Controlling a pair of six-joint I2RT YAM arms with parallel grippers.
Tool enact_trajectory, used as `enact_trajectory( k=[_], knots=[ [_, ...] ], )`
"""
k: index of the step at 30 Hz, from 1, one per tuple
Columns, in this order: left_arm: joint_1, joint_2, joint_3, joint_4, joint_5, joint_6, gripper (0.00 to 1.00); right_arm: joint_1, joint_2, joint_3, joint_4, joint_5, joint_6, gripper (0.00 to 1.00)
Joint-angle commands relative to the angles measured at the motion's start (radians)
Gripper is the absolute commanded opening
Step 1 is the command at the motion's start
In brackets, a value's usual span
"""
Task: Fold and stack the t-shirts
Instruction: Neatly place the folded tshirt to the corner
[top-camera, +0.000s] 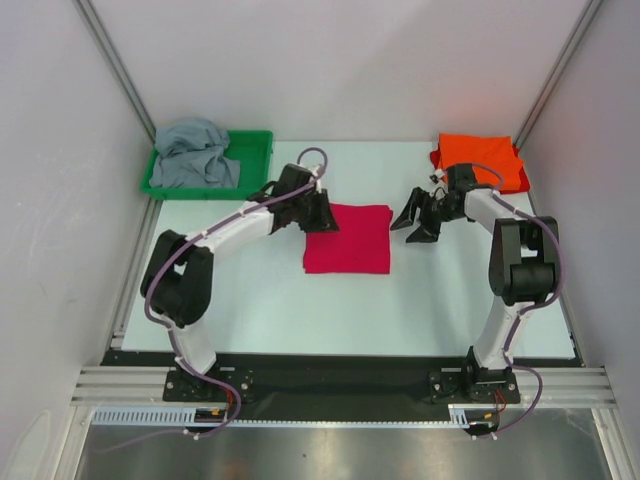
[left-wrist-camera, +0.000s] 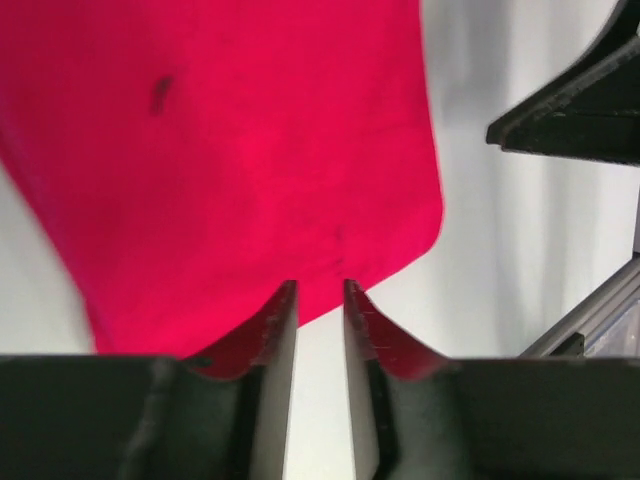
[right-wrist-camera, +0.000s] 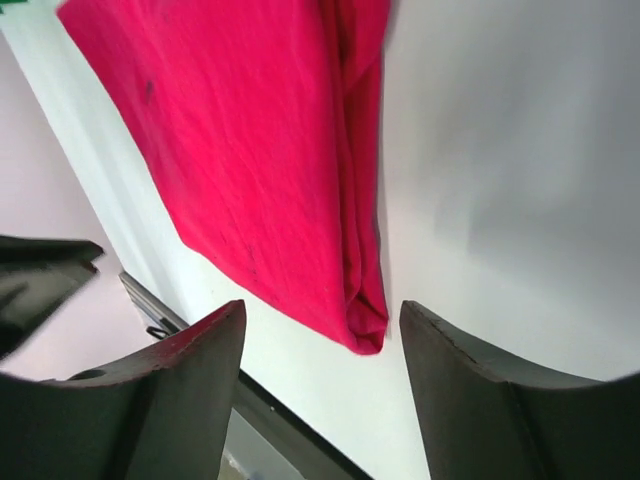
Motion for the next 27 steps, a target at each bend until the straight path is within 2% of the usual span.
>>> enact_trajectory(
  k=[1,2,5,10,14,20,24,27],
  knots=[
    [-0.087,0.02,0.075,-0.026,-0.123,-0.019,0.32,-0.015,0.062,0.061,0.005,-0.06,-0.037,0.7],
    [-0.098,0.02,0.075,-0.026,-0.142,-0.028,0.36,-0.014,0.074,0.07,0.004,-0.065,-0.04,0.72],
    [-0.115,0.041,0.1,-0.072,-0.228,-0.053,0.37,-0.015,0.119,0.081,0.031,-0.089,-0.032,0.74],
    [-0.115,0.121,0.23,-0.183,-0.272,0.002,0.34,-0.011,0.154,0.087,0.067,-0.085,-0.025,0.75],
    [-0.115,0.178,0.266,-0.22,-0.305,0.007,0.34,-0.003,0.192,0.093,0.09,-0.08,-0.02,0.75],
    [-0.099,0.223,0.333,-0.352,-0.441,0.019,0.31,0.014,0.177,0.057,0.096,-0.04,-0.037,0.75],
    [-0.118,0.157,0.301,-0.287,-0.361,0.061,0.31,0.011,0.15,0.053,0.078,-0.037,-0.002,0.74],
    [-0.153,0.051,0.252,-0.239,-0.32,0.015,0.4,0.0,0.098,0.017,0.068,-0.04,0.046,0.73]
  ],
)
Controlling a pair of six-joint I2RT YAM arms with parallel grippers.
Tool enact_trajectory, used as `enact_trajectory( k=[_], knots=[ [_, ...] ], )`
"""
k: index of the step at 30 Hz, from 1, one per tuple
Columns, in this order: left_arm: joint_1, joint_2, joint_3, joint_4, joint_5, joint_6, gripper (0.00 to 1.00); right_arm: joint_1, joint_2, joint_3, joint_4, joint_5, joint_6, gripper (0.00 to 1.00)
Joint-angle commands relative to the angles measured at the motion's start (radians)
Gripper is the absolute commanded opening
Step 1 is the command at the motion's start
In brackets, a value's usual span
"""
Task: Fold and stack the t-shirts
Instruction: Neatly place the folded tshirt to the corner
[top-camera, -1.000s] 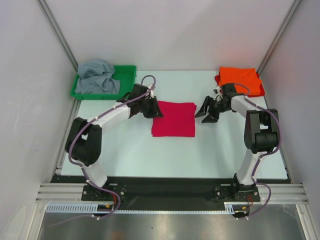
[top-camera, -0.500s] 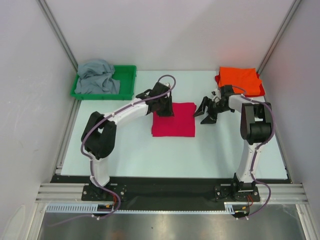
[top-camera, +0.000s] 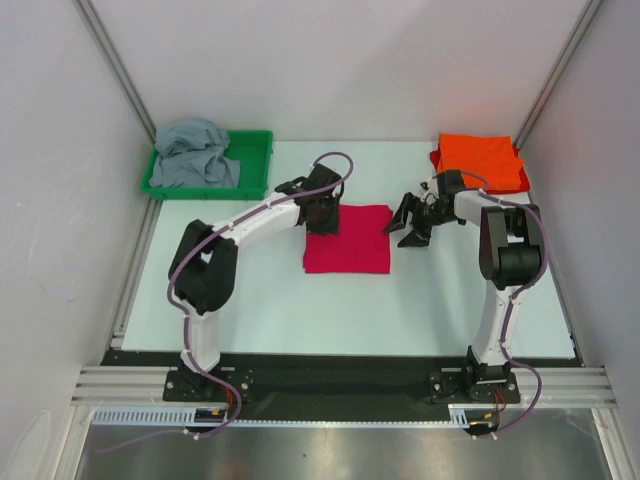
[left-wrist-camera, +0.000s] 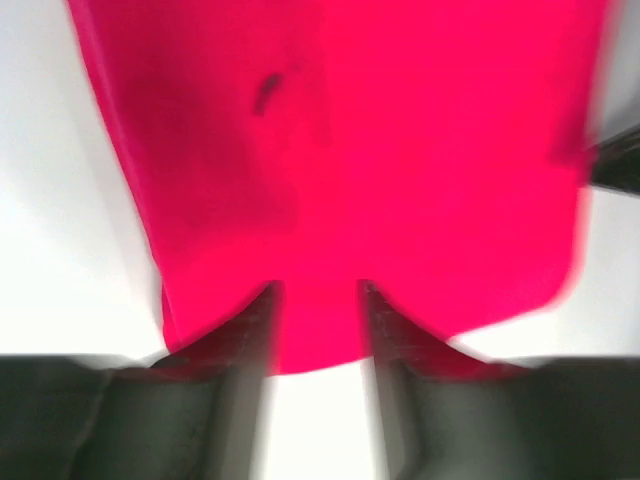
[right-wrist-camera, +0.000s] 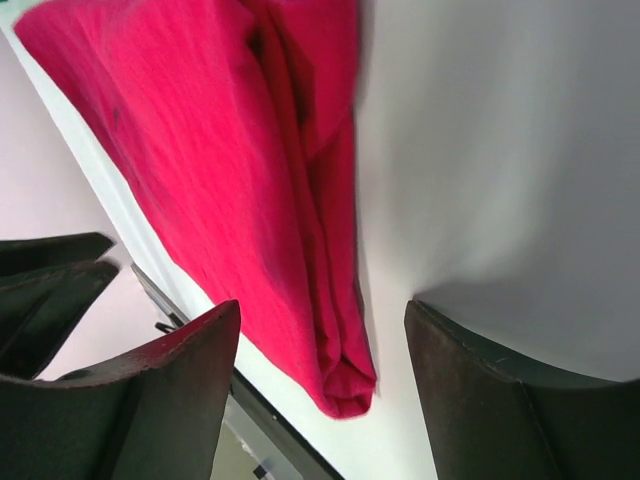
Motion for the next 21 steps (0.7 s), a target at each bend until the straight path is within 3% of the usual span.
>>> enact_trajectory(
  k=[1,5,7,11,16,21],
  knots=[
    [-0.045,-0.187,-0.102,0.085,0.041,-0.071,0.54,-0.012,-0.113,-0.046,-0.023,0.055,0.042,0.73],
    [-0.073,-0.377,-0.319,0.242,0.131,-0.343,0.63,-0.03,-0.215,-0.077,-0.089,0.109,0.062,0.73],
    [-0.116,-0.414,-0.4,0.318,0.104,-0.512,0.71,-0.038,-0.252,-0.079,-0.131,0.158,0.066,0.73],
    [-0.209,-0.457,-0.505,0.487,-0.005,-0.815,0.77,-0.038,-0.33,-0.066,-0.217,0.252,0.075,0.73],
    [-0.327,-0.375,-0.591,0.618,-0.113,-1.272,0.76,-0.041,-0.468,-0.022,-0.337,0.429,0.087,0.73],
    [-0.415,-0.263,-0.565,0.694,-0.28,-1.431,0.74,-0.057,-0.554,0.09,-0.403,0.488,0.09,0.73]
  ],
)
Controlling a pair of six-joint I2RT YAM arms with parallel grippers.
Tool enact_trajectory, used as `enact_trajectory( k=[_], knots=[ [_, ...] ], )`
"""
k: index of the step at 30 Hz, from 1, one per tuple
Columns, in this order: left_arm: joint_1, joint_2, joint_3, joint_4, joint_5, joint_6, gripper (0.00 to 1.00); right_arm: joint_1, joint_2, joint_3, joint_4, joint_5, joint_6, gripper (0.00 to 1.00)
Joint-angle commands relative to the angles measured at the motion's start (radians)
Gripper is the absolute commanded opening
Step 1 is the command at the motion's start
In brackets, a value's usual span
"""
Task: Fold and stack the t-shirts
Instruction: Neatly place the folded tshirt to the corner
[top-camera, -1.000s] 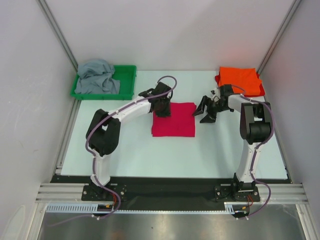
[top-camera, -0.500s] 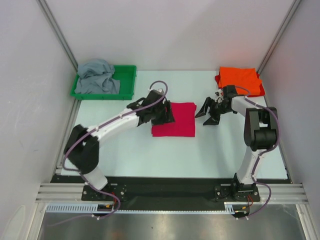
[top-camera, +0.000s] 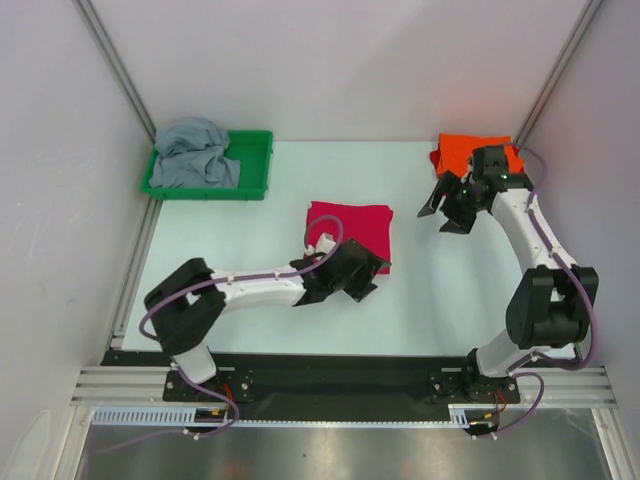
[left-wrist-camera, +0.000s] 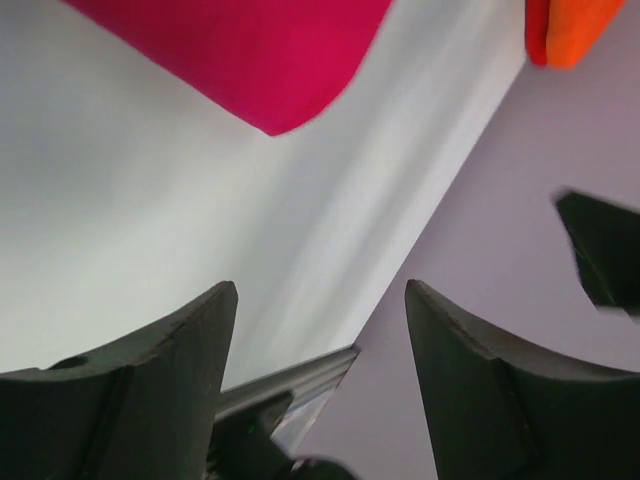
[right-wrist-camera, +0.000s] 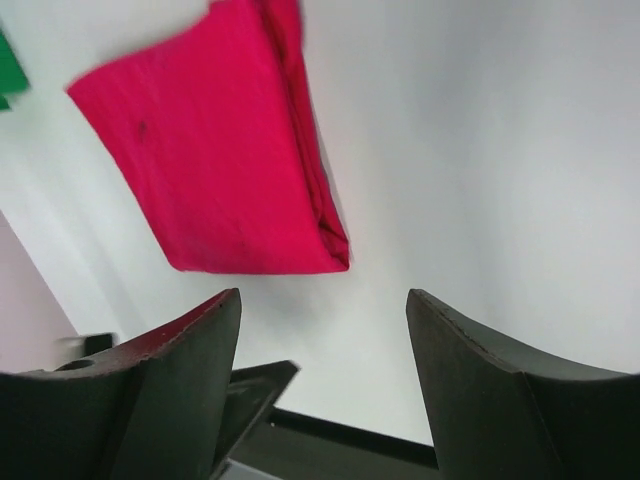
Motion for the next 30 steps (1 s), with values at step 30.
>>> enact_trajectory(
  k=[30],
  knots=[
    [-0.083,0.332,0.041,0.049,-0.444,-0.746,0.6,-0.015,-0.111,0.069,-0.043,0.005,-0.025,0.73]
  ],
)
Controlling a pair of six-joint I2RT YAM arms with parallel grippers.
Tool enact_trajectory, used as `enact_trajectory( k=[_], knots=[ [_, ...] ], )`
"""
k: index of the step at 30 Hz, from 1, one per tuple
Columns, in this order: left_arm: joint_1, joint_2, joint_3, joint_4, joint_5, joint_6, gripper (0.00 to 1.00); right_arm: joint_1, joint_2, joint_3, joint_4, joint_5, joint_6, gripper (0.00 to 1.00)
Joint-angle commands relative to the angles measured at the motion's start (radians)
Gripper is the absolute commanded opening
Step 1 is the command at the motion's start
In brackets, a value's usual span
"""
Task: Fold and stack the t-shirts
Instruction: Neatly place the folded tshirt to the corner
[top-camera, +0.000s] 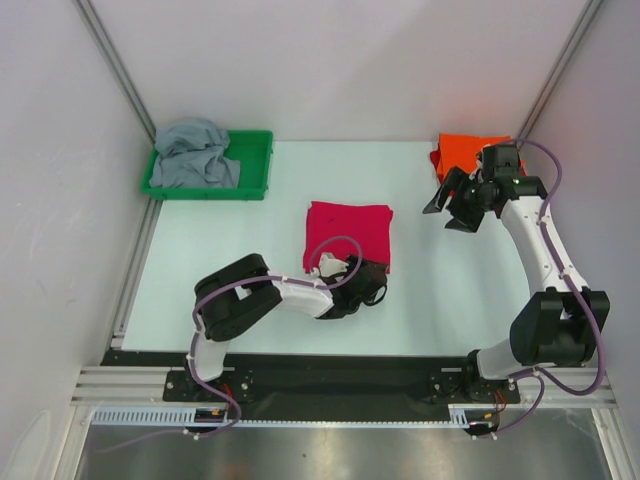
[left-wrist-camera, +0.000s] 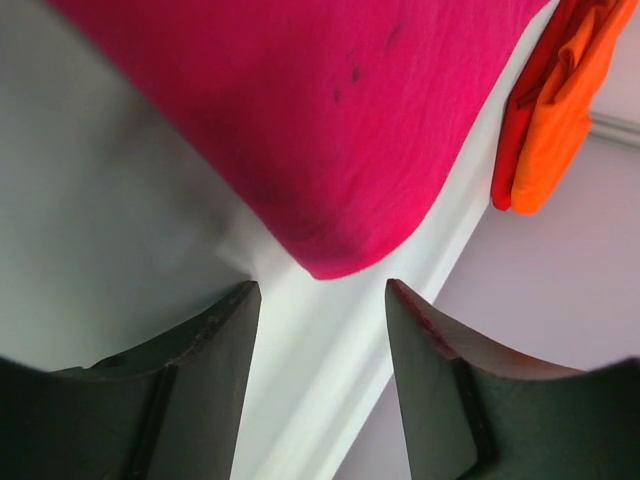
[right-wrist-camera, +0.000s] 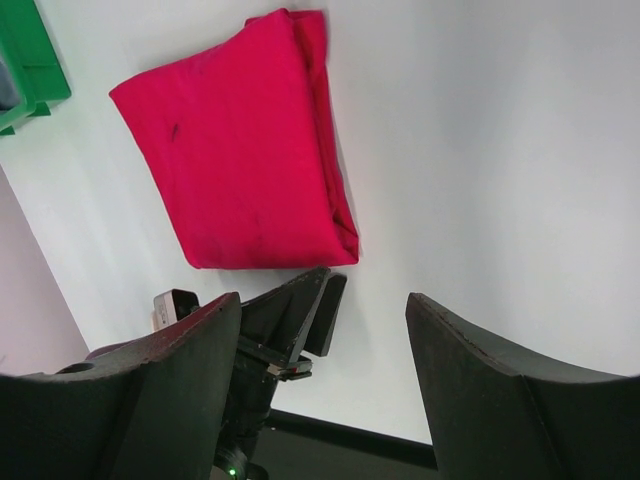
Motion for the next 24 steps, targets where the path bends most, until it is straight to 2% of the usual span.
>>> enact_trajectory(
  k=[1,5,14,17,18,21,24],
  knots=[
    [0.008,0.036,0.015,-0.168,-0.084,-0.508,0.58,-0.001,0.01,0.055,-0.006,-0.003,-0.017,0.73],
    [0.019,0.052,0.038,-0.212,-0.075,-0.509,0.58,-0.001,0.016,0.052,-0.006,-0.004,-0.015,0.73],
    [0.028,0.104,0.044,-0.183,-0.066,-0.532,0.55,-0.027,0.036,0.053,0.0,-0.004,-0.026,0.73],
    [0.044,0.112,0.034,-0.102,-0.071,-0.515,0.45,-0.027,0.082,0.052,-0.007,-0.055,-0.031,0.74],
    [0.047,0.108,0.028,-0.082,-0.071,-0.493,0.37,-0.027,0.111,0.05,-0.007,-0.091,-0.035,0.74],
    [0.059,0.09,-0.008,0.001,-0.069,-0.44,0.23,-0.024,0.163,0.049,-0.017,-0.168,-0.061,0.74],
    [0.073,0.053,-0.032,0.055,-0.049,-0.356,0.14,-0.024,0.24,0.055,-0.02,-0.254,-0.093,0.76]
  ],
)
